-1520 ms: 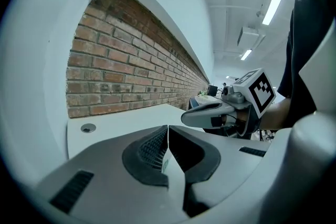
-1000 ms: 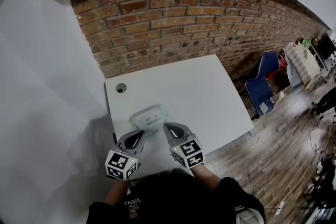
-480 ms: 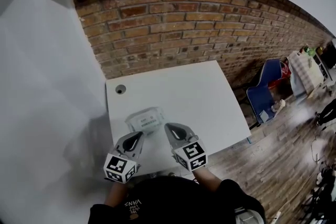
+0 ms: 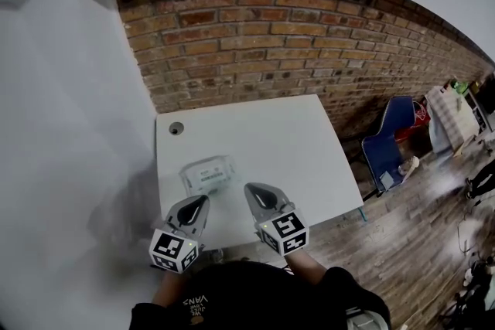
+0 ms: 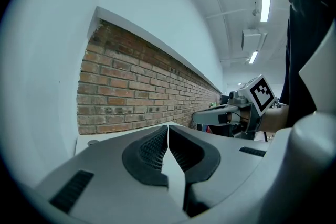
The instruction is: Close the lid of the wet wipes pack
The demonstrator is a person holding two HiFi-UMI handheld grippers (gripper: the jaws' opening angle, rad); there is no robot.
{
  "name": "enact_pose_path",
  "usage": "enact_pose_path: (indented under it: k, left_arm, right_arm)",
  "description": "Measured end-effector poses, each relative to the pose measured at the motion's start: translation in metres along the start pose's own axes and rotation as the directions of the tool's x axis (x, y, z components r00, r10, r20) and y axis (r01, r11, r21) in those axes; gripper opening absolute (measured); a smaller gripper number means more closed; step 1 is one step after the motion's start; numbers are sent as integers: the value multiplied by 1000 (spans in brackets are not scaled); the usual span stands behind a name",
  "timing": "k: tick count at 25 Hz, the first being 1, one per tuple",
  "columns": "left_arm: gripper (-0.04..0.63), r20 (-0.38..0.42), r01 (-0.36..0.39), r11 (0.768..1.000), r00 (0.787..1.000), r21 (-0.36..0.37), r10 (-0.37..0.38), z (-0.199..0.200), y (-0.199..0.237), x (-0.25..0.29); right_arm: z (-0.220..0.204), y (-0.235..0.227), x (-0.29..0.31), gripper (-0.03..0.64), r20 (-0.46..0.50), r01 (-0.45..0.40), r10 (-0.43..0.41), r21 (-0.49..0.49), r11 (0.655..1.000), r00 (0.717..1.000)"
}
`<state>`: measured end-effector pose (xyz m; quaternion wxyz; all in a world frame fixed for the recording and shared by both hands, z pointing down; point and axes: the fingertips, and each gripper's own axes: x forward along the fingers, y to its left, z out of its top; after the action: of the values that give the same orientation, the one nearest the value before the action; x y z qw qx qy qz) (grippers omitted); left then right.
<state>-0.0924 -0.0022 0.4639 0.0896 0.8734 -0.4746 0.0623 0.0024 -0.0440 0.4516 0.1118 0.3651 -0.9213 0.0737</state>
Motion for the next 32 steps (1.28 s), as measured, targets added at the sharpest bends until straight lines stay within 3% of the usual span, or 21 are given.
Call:
enact_pose_path:
  k: [19,32]
  left_arm:
    - [2,19,-104,994,994,38,103,10,-42,-40]
    - [2,43,-152,988,987,11,152,12,-52,-54]
  right_arm:
    - [-5,33,-33,-3,-1,-163,163,-18,986,987]
    - [-5,40,-44,-3,-12,-189,189,-39,981,982]
